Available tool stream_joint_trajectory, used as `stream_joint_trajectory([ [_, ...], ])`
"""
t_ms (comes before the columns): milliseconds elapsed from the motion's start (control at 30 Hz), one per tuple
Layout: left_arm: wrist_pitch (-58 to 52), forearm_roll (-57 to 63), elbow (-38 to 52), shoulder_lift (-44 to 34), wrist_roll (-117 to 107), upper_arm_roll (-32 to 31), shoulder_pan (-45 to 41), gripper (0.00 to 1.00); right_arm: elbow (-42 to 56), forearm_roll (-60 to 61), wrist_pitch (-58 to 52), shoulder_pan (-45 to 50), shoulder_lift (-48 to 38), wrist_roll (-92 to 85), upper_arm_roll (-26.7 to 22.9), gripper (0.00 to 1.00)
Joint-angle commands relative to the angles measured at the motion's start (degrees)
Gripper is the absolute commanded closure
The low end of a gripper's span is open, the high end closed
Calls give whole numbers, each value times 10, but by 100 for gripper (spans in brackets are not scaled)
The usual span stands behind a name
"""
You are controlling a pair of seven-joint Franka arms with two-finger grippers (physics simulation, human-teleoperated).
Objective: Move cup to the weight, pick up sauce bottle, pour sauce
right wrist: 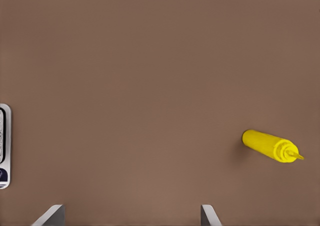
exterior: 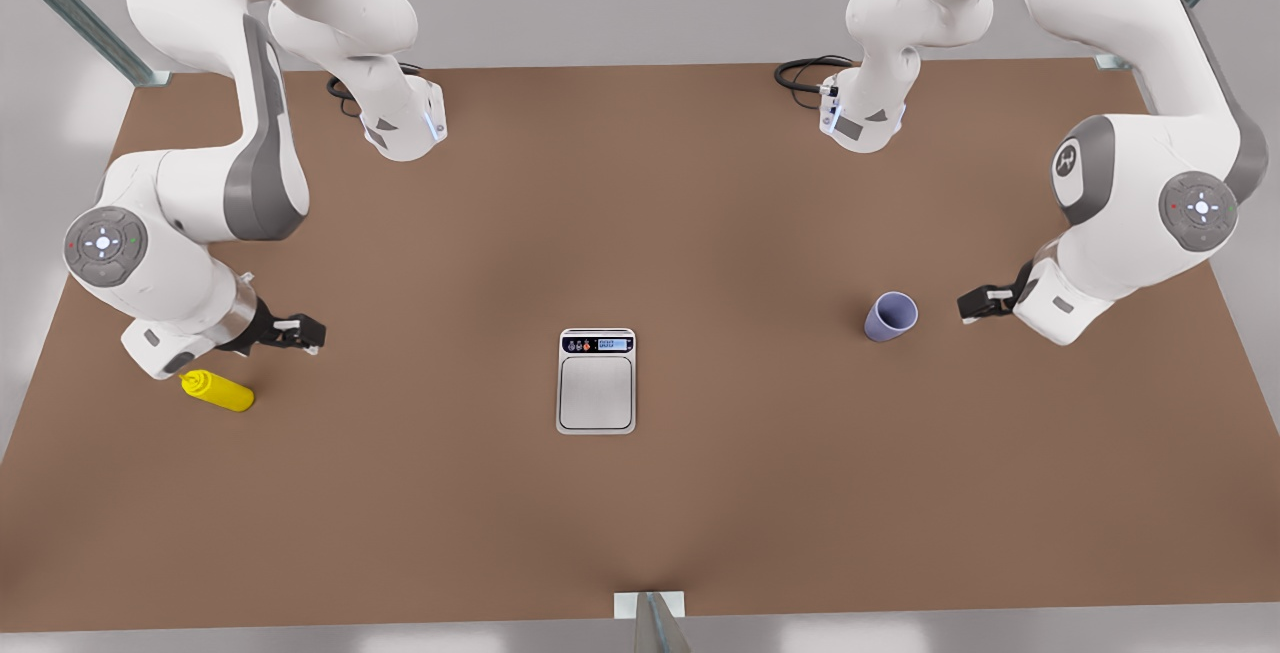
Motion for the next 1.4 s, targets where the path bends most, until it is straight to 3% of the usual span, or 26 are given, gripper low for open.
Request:
stream_joint_trajectory([
  [0, 0, -1, 0, 0, 0, 0, 0, 0, 0, 0, -1, 0, 0, 0, 0, 0],
  [167, 5, -1, -14, 14, 6, 1, 0, 0, 1, 7, 13, -8, 11, -4, 0, 0],
  [333, 104, 0, -119, 8, 51, 24, 0, 0, 0, 54, 8, -28, -2, -104, -1, 0],
  [433, 149, 1, -211, -15, 54, 25, 0, 0, -11, 64, 9, -100, 3, -379, 0, 0],
  [533, 269, 1, -351, -54, 63, 26, 0, 0, -44, 123, 22, -222, 1, -607, 0, 0],
  [633, 336, 1, -411, -50, 65, 39, 0, 0, -99, 194, 57, -342, 3, -733, -1, 0],
  [733, 415, 0, -473, -49, 80, 47, 0, 0, -142, 297, 83, -456, 56, -891, -1, 0],
  [900, 427, -1, -490, -51, 80, 47, -1, 0, -142, 338, 87, -529, 115, -1098, -1, 0],
  [1067, 432, -3, -492, -35, 80, 46, -1, 6, -137, 399, 113, -539, 170, -1266, -1, 0],
  [1200, 455, -4, -492, -16, 80, 45, -1, 13, -135, 439, 116, -544, 212, -1307, -1, 0],
  [1300, 465, -4, -492, -1, 80, 45, -1, 24, -111, 475, 118, -540, 254, -1326, -1, 0],
  [1333, 465, -7, -491, 4, 80, 44, -1, 32, -111, 476, 137, -538, 257, -1326, -1, 0],
  [1367, 466, -9, -491, 7, 80, 42, -2, 33, -112, 476, 138, -535, 265, -1327, 0, 0],
])
